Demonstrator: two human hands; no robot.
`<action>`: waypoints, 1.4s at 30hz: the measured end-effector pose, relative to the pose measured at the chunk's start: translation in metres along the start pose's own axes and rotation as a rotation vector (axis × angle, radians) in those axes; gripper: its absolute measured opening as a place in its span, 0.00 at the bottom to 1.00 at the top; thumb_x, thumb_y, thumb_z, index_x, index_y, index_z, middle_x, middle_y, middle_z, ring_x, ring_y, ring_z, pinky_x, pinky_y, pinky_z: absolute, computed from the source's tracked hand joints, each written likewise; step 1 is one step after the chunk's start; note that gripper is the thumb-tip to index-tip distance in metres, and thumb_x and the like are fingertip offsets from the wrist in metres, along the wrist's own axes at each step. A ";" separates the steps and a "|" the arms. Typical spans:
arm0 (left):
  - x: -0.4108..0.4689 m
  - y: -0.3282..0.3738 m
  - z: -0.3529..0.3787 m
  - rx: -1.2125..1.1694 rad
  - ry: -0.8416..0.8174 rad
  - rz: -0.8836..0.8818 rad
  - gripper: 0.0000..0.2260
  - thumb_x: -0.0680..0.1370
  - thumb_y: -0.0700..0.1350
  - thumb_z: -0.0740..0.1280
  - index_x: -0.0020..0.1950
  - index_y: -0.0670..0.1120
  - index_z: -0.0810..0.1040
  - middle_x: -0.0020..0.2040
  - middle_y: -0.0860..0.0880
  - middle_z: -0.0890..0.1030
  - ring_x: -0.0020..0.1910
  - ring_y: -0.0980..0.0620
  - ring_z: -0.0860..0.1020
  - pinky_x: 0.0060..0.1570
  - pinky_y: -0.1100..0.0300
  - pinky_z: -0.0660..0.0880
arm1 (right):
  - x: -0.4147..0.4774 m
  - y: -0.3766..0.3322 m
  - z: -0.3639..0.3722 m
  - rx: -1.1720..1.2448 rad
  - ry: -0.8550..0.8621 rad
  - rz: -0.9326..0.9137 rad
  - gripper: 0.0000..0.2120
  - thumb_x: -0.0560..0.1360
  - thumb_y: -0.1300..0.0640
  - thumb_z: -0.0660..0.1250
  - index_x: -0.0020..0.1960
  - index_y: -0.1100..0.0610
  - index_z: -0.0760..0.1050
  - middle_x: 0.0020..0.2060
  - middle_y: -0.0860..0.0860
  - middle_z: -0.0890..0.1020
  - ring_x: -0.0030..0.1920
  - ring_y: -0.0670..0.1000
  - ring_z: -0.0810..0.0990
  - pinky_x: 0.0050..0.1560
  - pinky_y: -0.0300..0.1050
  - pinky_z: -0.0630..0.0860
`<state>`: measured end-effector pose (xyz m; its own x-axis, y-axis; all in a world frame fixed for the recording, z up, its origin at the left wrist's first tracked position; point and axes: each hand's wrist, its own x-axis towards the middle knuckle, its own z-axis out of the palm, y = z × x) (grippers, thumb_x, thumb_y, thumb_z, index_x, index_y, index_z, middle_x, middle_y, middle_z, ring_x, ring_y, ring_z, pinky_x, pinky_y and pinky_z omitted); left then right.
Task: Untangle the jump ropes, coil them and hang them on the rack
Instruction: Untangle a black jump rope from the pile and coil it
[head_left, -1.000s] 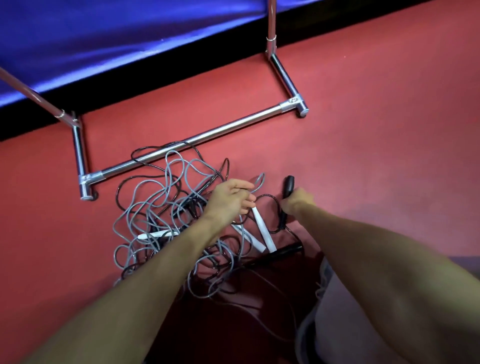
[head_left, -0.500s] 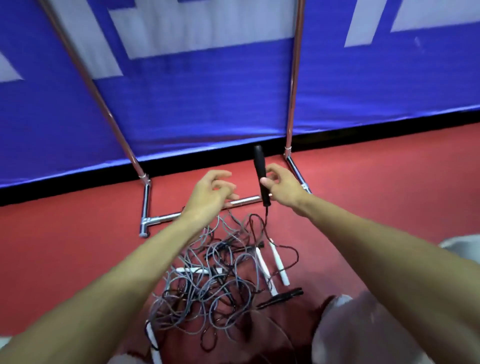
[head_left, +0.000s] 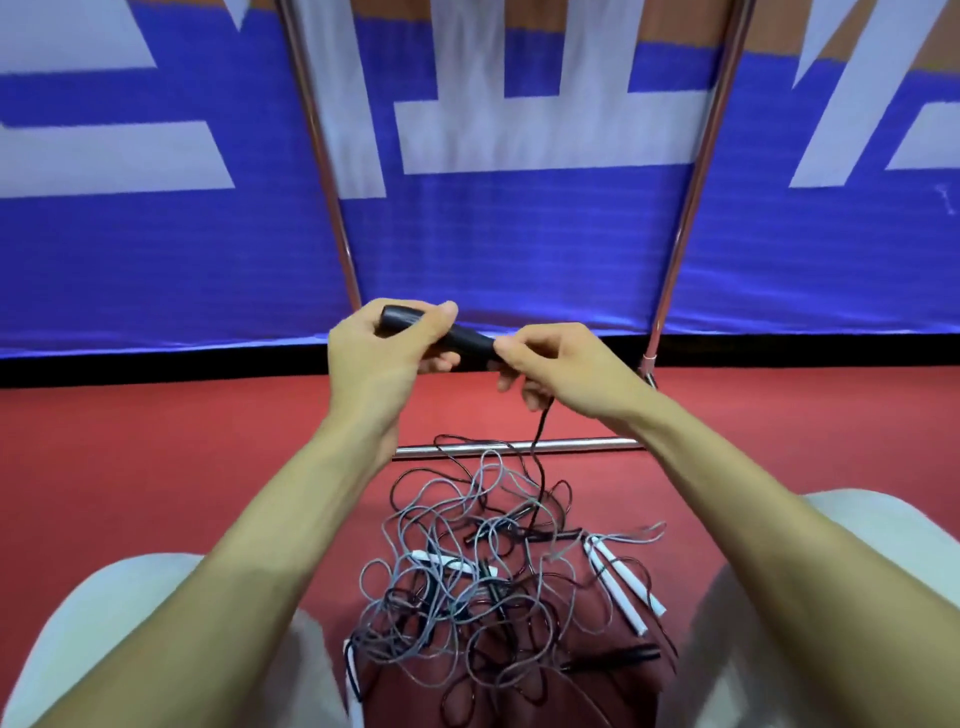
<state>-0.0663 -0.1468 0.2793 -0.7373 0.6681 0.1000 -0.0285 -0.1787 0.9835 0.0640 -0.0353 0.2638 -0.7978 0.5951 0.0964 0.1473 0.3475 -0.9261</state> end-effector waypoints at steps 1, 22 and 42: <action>0.005 0.002 -0.003 -0.003 0.020 0.002 0.05 0.73 0.38 0.74 0.40 0.42 0.79 0.30 0.49 0.80 0.27 0.50 0.79 0.32 0.62 0.77 | 0.005 0.001 0.001 -0.013 -0.017 0.028 0.17 0.80 0.49 0.61 0.46 0.63 0.78 0.33 0.50 0.81 0.28 0.49 0.75 0.34 0.39 0.72; 0.009 -0.010 -0.023 0.758 -0.249 0.106 0.21 0.74 0.60 0.69 0.34 0.45 0.69 0.25 0.53 0.66 0.24 0.52 0.63 0.27 0.59 0.60 | 0.021 -0.001 -0.016 -0.159 -0.050 -0.076 0.07 0.75 0.53 0.69 0.43 0.55 0.77 0.31 0.49 0.80 0.33 0.45 0.77 0.42 0.43 0.73; -0.012 -0.023 -0.013 0.623 -0.272 0.049 0.10 0.80 0.49 0.66 0.38 0.52 0.81 0.27 0.50 0.75 0.21 0.53 0.69 0.25 0.63 0.65 | -0.001 -0.023 -0.016 0.564 0.297 0.032 0.06 0.79 0.61 0.64 0.44 0.62 0.73 0.32 0.55 0.80 0.32 0.55 0.84 0.31 0.42 0.79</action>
<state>-0.0655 -0.1598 0.2531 -0.5298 0.8421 0.1013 0.4550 0.1814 0.8718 0.0709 -0.0322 0.2905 -0.5900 0.8026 0.0874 -0.2268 -0.0608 -0.9720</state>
